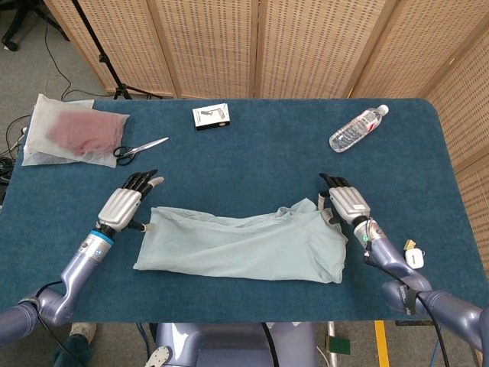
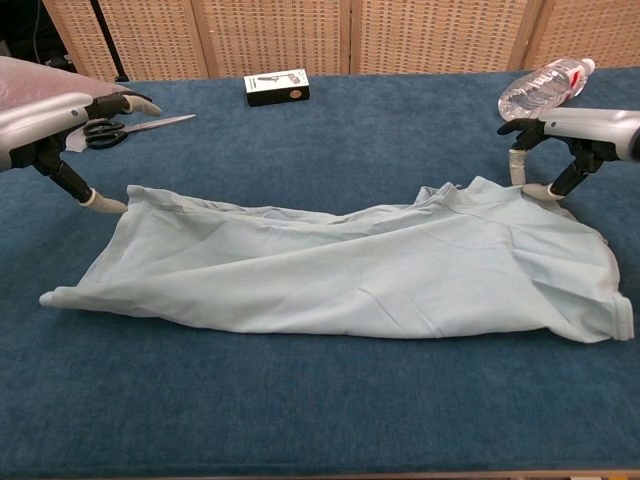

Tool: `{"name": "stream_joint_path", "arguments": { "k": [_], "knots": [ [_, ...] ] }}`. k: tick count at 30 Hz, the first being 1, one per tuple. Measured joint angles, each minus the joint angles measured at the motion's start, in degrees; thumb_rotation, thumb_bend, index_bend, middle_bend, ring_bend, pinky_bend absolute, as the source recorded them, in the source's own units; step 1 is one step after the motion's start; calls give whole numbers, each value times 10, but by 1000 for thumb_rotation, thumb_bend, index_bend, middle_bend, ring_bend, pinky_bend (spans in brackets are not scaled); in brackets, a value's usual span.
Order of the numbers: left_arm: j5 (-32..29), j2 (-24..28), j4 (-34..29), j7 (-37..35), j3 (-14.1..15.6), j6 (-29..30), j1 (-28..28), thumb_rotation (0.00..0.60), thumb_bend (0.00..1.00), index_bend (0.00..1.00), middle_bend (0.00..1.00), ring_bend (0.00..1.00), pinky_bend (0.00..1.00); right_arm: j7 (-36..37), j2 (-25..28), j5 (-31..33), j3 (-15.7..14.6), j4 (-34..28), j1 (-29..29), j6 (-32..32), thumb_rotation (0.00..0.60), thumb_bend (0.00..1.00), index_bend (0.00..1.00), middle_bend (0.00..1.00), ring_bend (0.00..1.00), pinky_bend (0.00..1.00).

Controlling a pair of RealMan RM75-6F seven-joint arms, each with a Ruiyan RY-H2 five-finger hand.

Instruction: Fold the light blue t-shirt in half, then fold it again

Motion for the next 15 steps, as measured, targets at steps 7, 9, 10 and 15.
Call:
{"name": "stream_joint_path", "arguments": {
  "k": [7, 9, 10, 15],
  "knots": [
    [-5, 22, -29, 10, -5, 5, 4, 600, 0, 0, 0, 0, 0, -24, -9, 24, 5, 11, 2, -3, 600, 466, 269, 0, 0, 0],
    [-7, 26, -35, 16, -5, 3, 5, 600, 0, 0, 0, 0, 0, -36, -11, 34, 5, 12, 2, -5, 600, 231, 20, 0, 0, 0],
    [-8, 28, -38, 19, -4, 2, 5, 600, 0, 0, 0, 0, 0, -42, -11, 37, 5, 12, 2, -6, 600, 190, 0, 0, 0, 0],
    [-13, 35, -51, 29, -4, -4, 6, 600, 0, 0, 0, 0, 0, -104, -9, 74, 3, 6, 3, -6, 600, 141, 0, 0, 0, 0]
  ]
}}
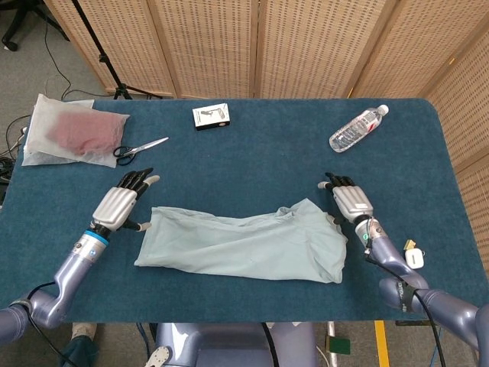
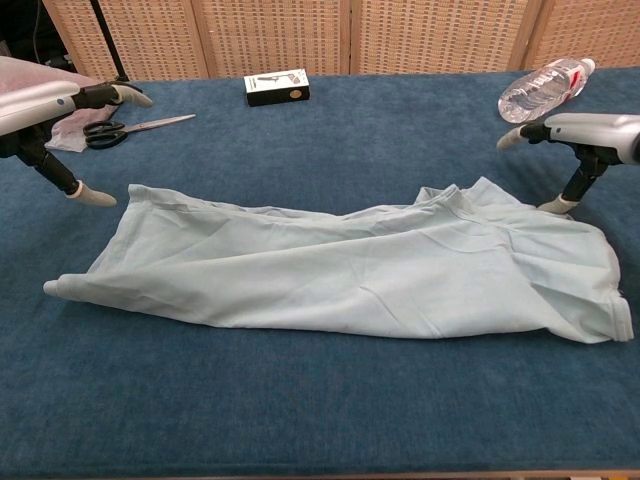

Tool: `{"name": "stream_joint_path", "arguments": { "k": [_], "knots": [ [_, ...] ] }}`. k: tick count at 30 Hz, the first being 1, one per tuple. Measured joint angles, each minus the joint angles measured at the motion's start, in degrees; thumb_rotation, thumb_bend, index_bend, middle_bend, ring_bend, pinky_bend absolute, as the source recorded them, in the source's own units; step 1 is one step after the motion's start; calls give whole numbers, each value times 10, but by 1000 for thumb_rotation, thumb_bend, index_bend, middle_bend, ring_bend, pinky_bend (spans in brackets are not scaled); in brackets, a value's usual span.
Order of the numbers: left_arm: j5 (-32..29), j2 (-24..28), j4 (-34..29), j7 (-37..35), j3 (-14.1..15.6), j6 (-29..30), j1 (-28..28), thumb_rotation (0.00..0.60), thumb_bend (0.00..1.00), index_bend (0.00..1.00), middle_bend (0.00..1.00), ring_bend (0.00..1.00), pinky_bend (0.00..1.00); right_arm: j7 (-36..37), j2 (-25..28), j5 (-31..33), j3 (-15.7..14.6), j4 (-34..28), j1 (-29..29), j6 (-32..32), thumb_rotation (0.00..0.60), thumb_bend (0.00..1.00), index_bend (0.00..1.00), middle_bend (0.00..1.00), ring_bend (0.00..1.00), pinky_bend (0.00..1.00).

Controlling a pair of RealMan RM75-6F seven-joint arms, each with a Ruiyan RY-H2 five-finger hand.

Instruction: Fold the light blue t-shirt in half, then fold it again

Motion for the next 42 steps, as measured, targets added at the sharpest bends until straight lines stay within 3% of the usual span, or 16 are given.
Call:
{"name": "stream_joint_path", "arguments": {
  "k": [4, 9, 15, 18, 28, 35, 42],
  "knots": [
    [-2, 3, -6, 6, -1, 0, 1, 600, 0, 0, 0, 0, 0, -58, 0, 37, 3, -15, -2, 26, 600, 53, 0, 0, 0, 0],
    [-2, 5, -9, 8, -1, 1, 2, 600, 0, 0, 0, 0, 0, -102, -7, 55, 9, -27, -8, 84, 600, 111, 0, 0, 0, 0],
    [-1, 6, -9, 7, -1, 4, 3, 600, 0, 0, 0, 0, 0, -90, -46, 52, 33, 0, -18, 149, 600, 115, 0, 0, 0, 0],
    [0, 6, -8, 7, -1, 3, 3, 600, 0, 0, 0, 0, 0, -87, -62, 53, 43, 23, -19, 158, 600, 57, 0, 0, 0, 0],
    [3, 9, -9, 3, -2, 9, 5, 600, 0, 0, 0, 0, 0, -100, -83, 45, 57, 60, -19, 182, 600, 28, 0, 0, 0, 0],
    [5, 15, -16, -2, -2, 11, 7, 600, 0, 0, 0, 0, 0, -90, -43, -16, 47, 4, -39, 240, 600, 2, 0, 0, 0, 0],
    [7, 20, -24, 2, 0, 13, 9, 600, 0, 0, 0, 0, 0, -85, 32, -106, 19, -105, -86, 339, 600, 0, 0, 0, 0, 0]
  ]
}}
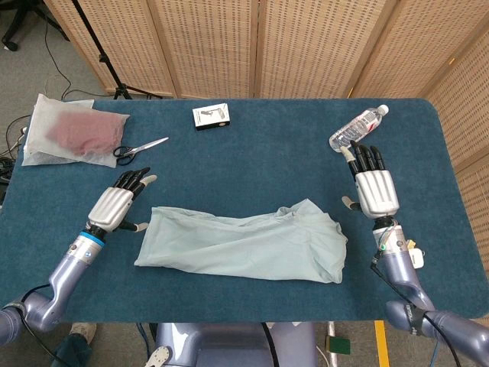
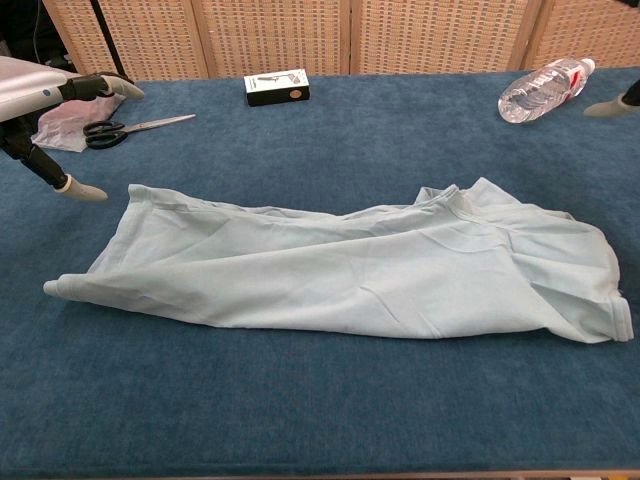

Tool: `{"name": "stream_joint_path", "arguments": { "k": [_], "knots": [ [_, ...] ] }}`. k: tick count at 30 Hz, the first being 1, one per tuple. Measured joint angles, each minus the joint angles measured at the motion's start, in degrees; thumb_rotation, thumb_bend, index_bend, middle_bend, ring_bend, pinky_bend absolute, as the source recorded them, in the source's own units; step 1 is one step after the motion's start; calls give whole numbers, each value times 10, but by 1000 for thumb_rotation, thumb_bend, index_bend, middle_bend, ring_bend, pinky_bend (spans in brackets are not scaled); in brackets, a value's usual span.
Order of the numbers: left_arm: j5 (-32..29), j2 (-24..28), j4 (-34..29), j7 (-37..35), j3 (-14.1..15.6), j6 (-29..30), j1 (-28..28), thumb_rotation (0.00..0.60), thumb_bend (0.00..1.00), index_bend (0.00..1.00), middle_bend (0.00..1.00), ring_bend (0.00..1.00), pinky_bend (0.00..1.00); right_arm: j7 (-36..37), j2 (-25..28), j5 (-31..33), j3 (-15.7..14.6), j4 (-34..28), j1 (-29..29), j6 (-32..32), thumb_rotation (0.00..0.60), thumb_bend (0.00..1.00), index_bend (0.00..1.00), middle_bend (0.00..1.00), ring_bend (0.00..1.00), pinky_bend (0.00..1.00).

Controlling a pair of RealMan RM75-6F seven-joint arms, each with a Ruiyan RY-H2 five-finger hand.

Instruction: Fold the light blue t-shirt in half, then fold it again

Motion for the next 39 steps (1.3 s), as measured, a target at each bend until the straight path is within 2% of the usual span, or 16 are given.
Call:
{"name": "stream_joint_path", "arguments": {
  "k": [6, 12, 21, 32, 39],
  "knots": [
    [0, 2, -3, 2, 1, -2, 1, 600, 0, 0, 0, 0, 0, 3, 51, -85, -31, -53, -56, 108, 600, 0, 0, 0, 0, 0],
    [-5, 3, -4, 8, 3, -8, 1, 600, 0, 0, 0, 0, 0, 14, 91, -141, -72, -82, -131, 195, 600, 0, 0, 0, 0, 0],
    [-20, -1, -3, 23, 5, -26, 1, 600, 2, 0, 0, 0, 0, 52, 102, -187, -114, -67, -214, 277, 600, 0, 0, 0, 0, 0],
    [-68, -19, -7, 70, -8, -58, -9, 600, 154, 3, 0, 0, 0, 89, 105, -208, -115, -52, -238, 285, 600, 0, 0, 0, 0, 0],
    [-141, -20, -31, 101, -40, -106, -32, 600, 232, 16, 0, 0, 0, 92, 110, -212, -107, -53, -243, 276, 600, 0, 0, 0, 0, 0]
  ]
}}
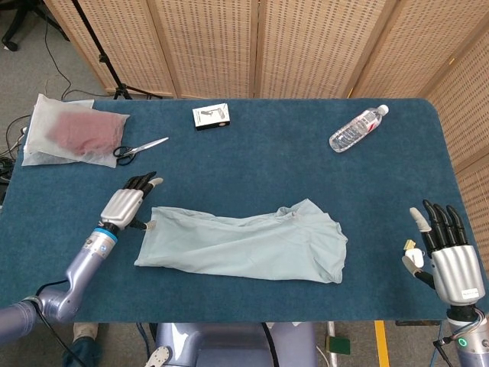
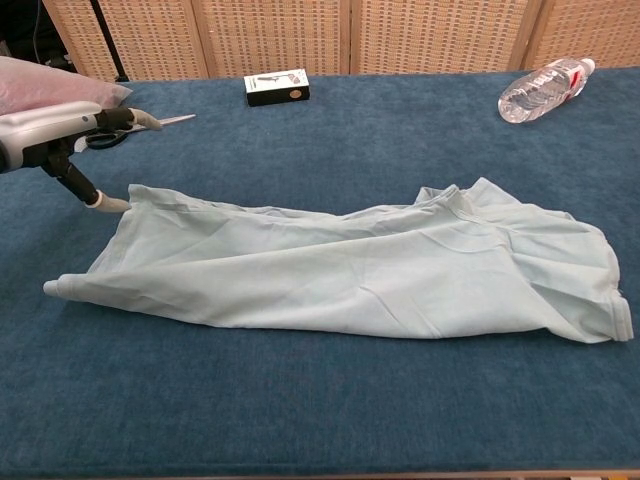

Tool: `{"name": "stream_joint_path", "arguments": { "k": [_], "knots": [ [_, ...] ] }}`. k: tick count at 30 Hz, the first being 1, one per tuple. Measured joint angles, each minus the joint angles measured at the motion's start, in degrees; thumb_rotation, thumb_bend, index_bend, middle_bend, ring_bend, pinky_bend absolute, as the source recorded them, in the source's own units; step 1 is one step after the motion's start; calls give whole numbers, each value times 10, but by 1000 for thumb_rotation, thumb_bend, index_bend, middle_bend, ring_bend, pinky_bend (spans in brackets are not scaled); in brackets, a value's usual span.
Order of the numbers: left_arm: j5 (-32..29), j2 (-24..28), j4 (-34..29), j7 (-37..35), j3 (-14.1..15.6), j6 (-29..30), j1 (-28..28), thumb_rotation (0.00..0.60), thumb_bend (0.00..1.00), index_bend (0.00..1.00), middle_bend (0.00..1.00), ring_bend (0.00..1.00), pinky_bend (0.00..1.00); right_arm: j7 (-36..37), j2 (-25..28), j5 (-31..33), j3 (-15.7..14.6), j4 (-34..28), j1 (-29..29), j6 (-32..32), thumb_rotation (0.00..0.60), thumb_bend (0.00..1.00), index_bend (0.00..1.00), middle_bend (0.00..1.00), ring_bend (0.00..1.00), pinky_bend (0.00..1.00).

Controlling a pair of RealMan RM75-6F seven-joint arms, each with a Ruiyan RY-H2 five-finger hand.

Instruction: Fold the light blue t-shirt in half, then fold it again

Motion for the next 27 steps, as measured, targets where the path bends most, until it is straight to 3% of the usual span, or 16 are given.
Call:
{"name": "stream_joint_path", "arguments": {
  "k": [8, 19, 27],
  "knots": [
    [-59, -17, 0, 49, -21, -22, -25, 600, 247, 22, 0, 0, 0, 0, 0, -2, 8, -1, -4, -12, 600, 0, 0, 0, 0, 0],
    [-114, -54, 31, 72, -22, -41, -37, 600, 250, 353, 0, 0, 0, 2, 0, -7, 16, 0, -9, -24, 600, 0, 0, 0, 0, 0],
    [-139, -68, 41, 95, -21, -36, -40, 600, 255, 410, 0, 0, 0, 6, 1, -9, 21, -3, -13, -30, 600, 0, 0, 0, 0, 0]
  ]
}}
